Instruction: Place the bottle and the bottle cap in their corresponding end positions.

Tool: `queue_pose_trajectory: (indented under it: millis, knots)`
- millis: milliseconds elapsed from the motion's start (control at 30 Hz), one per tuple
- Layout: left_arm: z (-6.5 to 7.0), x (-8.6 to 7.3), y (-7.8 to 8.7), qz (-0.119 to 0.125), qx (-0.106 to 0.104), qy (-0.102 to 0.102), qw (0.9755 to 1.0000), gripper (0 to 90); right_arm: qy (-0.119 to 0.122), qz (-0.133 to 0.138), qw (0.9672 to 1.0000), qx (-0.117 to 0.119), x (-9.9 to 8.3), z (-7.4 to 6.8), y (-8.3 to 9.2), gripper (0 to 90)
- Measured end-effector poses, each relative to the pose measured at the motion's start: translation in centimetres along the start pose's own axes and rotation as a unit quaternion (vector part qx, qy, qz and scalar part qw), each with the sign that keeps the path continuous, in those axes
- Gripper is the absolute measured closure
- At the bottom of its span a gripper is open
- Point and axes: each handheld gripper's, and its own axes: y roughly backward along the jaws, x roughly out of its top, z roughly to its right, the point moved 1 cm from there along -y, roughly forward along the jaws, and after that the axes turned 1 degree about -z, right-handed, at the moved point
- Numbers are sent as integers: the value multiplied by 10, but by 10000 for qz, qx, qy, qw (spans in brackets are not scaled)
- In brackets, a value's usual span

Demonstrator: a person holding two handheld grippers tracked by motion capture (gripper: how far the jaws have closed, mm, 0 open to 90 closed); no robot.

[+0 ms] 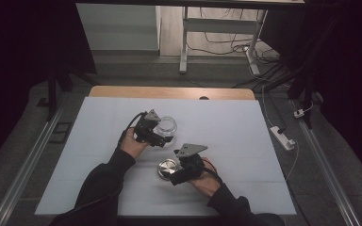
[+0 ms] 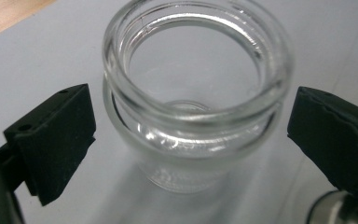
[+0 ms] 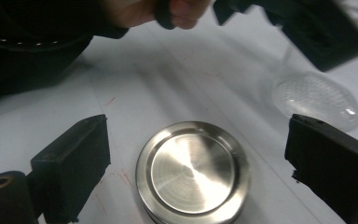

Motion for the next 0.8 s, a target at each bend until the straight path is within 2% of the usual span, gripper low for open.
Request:
queue_pose_trajectory:
  millis: [200,367,600,800]
  knots:
    - [5,-6,8,-94,-199,55,9997,0,-146,42,9999,-72,0,7,11,62]
    - [7,-15,18,21,-420,206,9989,0,-217,3,9997,-89,-3,9,17,60]
    - [15,-29,30,-28,-647,222,9977,0,-272,-10,9996,-64,-6,11,24,48]
    - [26,-34,39,57,-796,213,9966,0,-373,27,9993,-33,-8,12,31,37]
